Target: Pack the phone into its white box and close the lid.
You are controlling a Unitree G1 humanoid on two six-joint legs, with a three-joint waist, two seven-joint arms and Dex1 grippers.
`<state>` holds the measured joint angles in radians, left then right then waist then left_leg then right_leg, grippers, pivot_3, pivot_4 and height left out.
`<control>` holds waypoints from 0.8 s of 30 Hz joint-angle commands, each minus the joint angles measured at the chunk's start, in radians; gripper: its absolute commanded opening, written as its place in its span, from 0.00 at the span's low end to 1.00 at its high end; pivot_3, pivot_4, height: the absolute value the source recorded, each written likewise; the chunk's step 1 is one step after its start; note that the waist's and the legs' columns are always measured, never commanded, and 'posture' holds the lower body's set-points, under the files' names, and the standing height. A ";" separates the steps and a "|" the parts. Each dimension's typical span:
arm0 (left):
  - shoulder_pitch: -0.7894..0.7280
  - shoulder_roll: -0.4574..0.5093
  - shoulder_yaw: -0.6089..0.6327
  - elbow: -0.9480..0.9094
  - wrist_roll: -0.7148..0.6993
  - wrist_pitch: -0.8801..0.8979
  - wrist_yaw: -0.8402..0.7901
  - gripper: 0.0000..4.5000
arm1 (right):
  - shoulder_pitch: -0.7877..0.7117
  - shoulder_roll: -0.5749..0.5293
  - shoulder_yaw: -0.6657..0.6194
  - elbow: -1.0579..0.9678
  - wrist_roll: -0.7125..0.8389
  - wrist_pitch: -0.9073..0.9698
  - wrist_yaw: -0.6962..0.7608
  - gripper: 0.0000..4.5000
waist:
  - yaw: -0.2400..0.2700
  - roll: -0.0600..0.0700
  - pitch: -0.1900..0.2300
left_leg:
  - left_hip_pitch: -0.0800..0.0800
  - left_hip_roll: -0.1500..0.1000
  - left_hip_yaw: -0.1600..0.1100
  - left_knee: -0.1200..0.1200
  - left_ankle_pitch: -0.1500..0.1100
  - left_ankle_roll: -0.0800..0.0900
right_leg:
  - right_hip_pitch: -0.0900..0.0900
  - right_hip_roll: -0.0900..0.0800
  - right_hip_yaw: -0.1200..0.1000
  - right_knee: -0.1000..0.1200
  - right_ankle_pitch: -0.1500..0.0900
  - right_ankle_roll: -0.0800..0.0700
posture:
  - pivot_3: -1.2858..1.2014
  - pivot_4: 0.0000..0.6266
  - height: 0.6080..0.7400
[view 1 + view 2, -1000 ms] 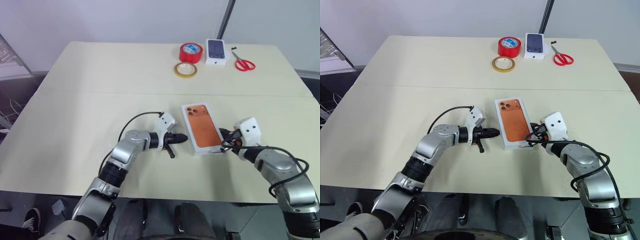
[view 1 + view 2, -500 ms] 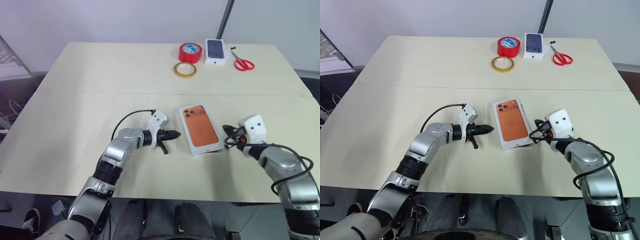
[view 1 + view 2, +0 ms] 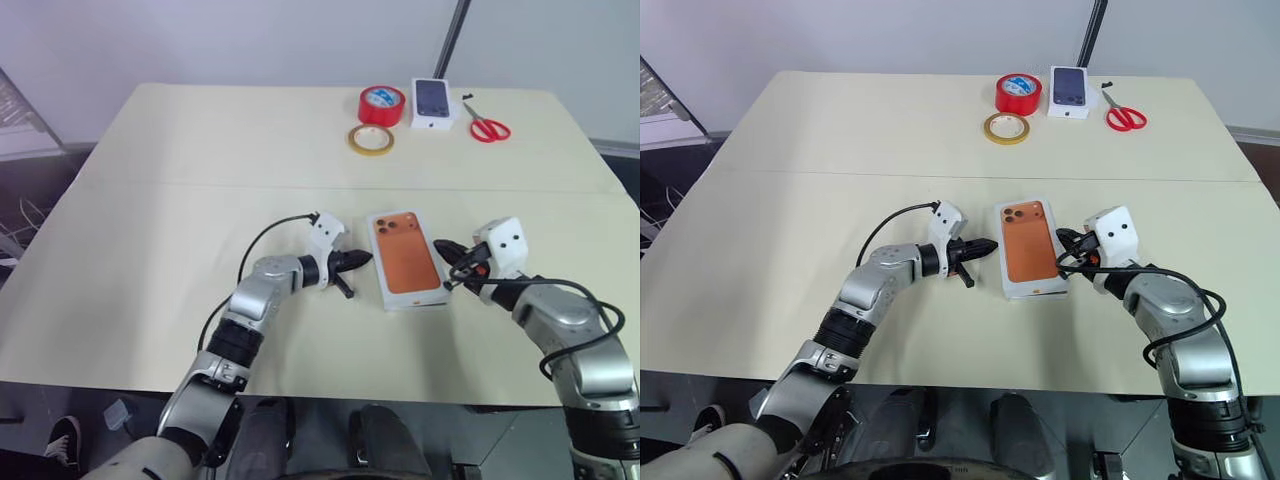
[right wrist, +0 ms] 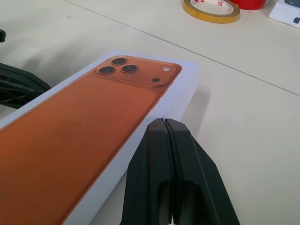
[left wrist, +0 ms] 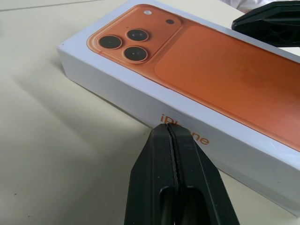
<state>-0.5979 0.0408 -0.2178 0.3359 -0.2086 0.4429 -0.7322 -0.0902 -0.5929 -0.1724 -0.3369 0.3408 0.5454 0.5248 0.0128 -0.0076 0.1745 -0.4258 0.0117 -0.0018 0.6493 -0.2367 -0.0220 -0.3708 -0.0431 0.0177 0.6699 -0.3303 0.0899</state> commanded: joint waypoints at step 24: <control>0.004 0.009 -0.074 -0.111 0.036 0.006 -0.074 0.00 | 0.120 -0.041 -0.001 -0.064 -0.037 -0.045 0.046 0.01 | -0.001 0.000 0.000 | 0.000 0.000 0.000 0.000 0.000 0.000 | 0.000 0.000 0.000 0.000 0.000 0.000 | 0.52 0.24 1.00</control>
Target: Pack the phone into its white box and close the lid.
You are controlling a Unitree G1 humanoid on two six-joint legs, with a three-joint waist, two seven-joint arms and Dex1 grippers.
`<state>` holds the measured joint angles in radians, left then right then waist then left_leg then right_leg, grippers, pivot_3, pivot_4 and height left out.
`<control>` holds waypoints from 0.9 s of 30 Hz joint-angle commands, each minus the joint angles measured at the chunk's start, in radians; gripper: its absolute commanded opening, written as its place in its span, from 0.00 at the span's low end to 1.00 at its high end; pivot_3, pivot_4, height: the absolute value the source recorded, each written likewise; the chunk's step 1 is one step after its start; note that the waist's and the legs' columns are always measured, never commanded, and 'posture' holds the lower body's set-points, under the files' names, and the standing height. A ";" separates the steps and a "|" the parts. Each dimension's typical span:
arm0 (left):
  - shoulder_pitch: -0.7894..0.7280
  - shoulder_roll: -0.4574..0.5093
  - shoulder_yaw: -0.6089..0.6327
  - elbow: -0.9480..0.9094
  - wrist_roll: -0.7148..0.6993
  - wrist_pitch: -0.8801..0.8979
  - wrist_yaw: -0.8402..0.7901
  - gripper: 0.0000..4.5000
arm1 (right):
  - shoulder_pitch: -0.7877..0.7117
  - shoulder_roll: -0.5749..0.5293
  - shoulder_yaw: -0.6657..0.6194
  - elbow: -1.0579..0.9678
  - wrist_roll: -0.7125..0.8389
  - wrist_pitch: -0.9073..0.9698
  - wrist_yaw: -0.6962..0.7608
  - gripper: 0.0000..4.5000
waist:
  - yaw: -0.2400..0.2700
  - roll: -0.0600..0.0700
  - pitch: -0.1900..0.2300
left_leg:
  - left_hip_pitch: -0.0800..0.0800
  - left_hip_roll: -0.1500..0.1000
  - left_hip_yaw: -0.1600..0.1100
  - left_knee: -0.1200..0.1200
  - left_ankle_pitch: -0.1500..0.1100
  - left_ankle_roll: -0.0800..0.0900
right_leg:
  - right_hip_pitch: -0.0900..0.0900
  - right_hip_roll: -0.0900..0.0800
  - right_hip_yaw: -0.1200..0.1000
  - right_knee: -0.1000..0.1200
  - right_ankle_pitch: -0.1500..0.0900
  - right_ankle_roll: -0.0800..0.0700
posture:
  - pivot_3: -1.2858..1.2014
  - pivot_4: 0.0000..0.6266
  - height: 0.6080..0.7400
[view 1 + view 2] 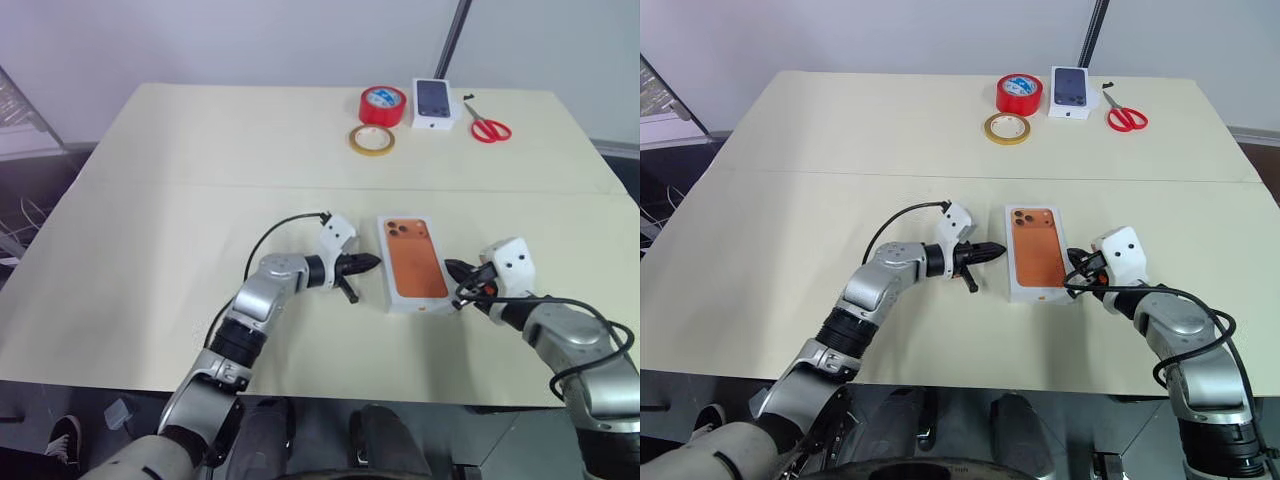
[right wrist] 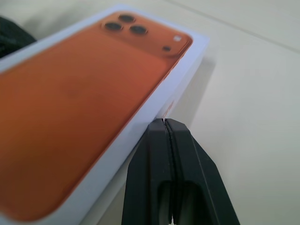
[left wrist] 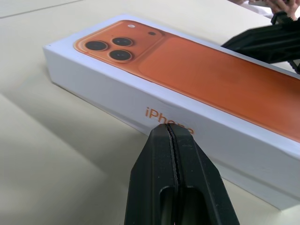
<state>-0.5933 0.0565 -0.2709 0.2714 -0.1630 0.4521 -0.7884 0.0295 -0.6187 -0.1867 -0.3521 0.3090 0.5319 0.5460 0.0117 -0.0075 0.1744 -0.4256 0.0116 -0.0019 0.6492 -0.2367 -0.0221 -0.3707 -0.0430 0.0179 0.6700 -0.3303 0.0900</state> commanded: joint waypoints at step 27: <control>-0.293 -0.152 0.027 0.374 0.005 -0.129 -0.004 0.00 | 0.018 -0.122 0.071 -0.028 0.028 -0.060 0.205 0.01 | 0.000 0.000 0.000 | 0.000 -0.001 0.000 0.001 0.000 0.000 | 0.001 0.000 -0.001 0.000 -0.001 0.001 | 0.52 0.24 1.00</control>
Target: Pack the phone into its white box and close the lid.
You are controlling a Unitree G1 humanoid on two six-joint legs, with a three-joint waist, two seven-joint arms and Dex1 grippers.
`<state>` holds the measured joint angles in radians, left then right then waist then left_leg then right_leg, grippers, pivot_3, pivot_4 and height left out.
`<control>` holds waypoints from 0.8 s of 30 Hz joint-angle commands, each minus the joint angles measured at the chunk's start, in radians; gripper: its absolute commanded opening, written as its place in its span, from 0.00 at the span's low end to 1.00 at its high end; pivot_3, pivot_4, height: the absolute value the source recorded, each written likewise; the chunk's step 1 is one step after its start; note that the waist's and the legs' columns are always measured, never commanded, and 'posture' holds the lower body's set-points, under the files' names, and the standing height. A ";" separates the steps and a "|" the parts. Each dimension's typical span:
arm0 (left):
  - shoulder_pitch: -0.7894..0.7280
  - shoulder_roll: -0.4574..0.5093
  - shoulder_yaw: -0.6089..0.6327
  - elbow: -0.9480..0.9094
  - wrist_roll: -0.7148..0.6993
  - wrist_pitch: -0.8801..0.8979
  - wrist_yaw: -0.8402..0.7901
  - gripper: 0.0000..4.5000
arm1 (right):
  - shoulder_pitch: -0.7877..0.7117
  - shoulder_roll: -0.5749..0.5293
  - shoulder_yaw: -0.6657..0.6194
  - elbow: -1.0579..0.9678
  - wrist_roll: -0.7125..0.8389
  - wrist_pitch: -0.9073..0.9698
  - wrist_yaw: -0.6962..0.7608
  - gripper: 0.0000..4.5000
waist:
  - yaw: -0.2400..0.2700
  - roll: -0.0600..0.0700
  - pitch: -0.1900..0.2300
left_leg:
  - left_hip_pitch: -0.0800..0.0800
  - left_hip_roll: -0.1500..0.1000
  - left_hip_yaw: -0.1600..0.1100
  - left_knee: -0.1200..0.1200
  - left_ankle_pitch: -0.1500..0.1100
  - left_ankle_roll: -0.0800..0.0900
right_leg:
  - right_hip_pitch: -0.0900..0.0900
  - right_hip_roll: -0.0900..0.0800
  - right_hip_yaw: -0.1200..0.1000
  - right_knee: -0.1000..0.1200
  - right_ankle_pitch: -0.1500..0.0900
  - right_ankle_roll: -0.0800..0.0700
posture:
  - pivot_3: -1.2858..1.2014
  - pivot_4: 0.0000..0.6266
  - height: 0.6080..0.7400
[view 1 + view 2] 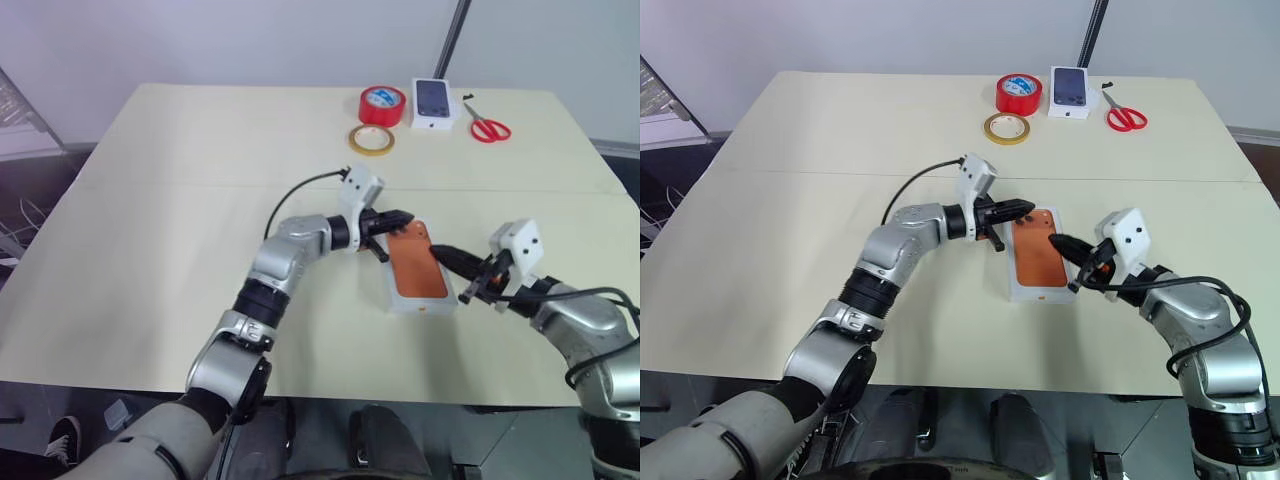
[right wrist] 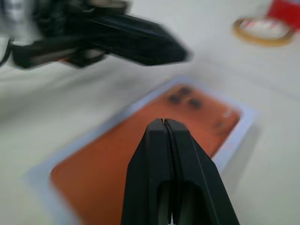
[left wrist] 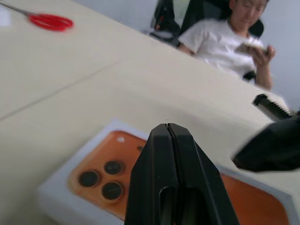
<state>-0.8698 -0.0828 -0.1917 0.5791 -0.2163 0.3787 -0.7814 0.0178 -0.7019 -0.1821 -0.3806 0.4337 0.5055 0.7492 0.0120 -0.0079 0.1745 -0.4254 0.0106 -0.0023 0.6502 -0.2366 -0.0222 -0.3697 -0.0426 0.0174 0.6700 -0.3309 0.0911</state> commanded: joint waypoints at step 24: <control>0.225 0.362 0.162 -0.436 -0.081 0.026 -0.108 1.00 | -0.149 0.015 -0.062 0.057 0.088 0.037 0.034 0.99 | -0.023 -0.003 -0.003 | 0.009 0.002 0.000 -0.003 0.000 0.000 | 0.008 -0.001 0.001 -0.003 0.000 0.000 | 0.52 0.24 1.00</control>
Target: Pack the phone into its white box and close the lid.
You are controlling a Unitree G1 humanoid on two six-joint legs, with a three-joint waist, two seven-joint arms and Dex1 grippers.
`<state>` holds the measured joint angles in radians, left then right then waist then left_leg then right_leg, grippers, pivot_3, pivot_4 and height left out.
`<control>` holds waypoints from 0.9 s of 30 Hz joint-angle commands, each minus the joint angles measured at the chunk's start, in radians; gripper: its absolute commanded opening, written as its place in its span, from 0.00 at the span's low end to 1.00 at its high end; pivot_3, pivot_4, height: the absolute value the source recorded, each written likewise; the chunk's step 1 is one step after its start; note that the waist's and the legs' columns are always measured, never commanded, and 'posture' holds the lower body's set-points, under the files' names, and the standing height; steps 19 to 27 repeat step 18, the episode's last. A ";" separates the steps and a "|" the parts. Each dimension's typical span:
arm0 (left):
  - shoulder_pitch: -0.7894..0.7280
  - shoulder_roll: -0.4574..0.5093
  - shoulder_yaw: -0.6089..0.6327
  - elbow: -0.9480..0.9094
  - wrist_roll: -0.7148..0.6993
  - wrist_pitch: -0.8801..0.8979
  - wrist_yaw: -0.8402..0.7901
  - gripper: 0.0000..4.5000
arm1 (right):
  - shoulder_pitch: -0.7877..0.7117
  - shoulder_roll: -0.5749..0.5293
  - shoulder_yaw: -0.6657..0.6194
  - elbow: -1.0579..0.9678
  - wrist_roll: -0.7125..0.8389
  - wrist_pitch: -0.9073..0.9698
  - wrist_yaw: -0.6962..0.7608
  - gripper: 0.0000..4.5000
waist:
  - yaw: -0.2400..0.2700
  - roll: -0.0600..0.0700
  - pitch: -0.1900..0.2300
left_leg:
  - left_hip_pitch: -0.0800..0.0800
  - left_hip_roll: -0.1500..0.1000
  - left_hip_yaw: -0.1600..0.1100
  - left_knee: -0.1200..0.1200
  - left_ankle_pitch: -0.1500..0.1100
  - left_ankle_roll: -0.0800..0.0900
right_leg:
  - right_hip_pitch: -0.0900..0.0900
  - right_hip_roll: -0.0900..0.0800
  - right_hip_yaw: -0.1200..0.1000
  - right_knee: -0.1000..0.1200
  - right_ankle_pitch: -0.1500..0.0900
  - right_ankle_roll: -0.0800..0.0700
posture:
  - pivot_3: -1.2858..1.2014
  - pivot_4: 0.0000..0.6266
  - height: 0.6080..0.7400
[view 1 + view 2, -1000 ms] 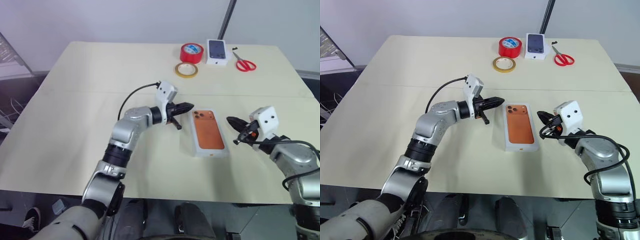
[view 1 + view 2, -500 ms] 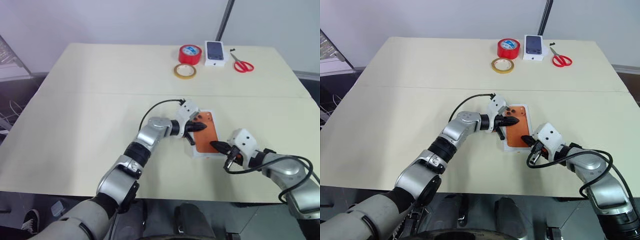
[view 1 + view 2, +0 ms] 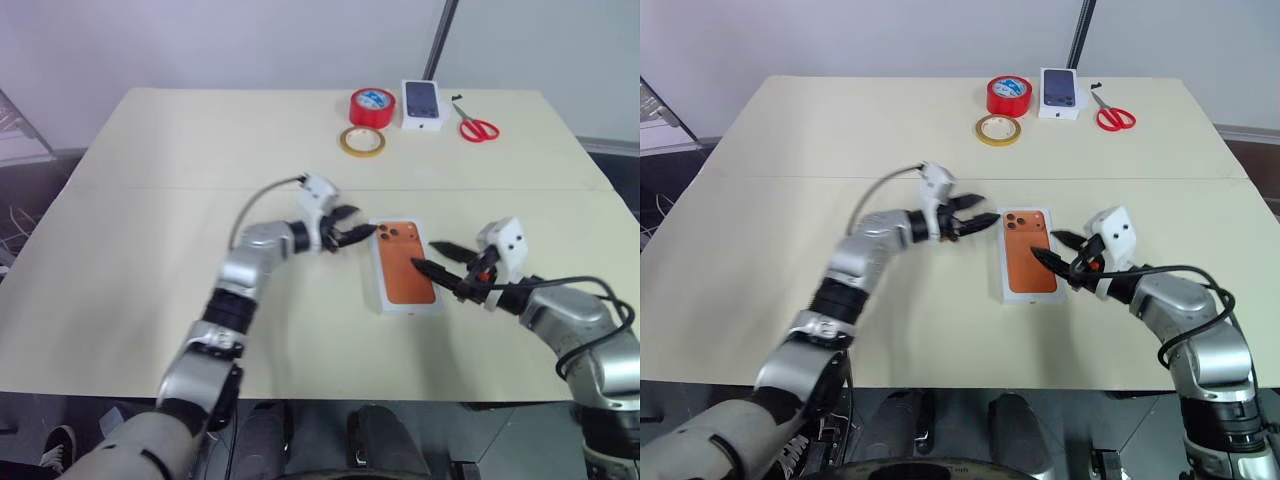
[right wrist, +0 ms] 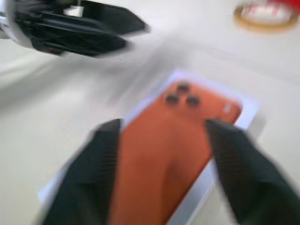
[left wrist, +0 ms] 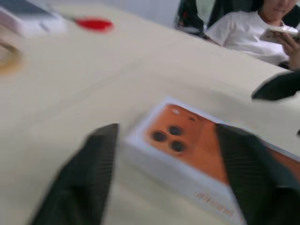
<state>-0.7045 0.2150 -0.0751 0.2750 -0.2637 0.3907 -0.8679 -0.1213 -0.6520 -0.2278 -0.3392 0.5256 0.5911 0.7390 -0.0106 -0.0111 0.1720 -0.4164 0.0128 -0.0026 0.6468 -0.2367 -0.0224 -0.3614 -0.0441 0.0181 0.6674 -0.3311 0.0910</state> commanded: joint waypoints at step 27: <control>0.625 0.420 0.305 -0.447 -0.137 -0.001 -0.034 1.00 | 0.022 -0.184 -0.091 0.259 -0.045 -0.202 0.247 0.99 | -0.001 0.001 0.001 | 0.000 0.000 0.001 -0.001 -0.001 0.001 | 0.000 -0.005 -0.001 -0.001 0.000 -0.001 | 0.52 0.24 1.00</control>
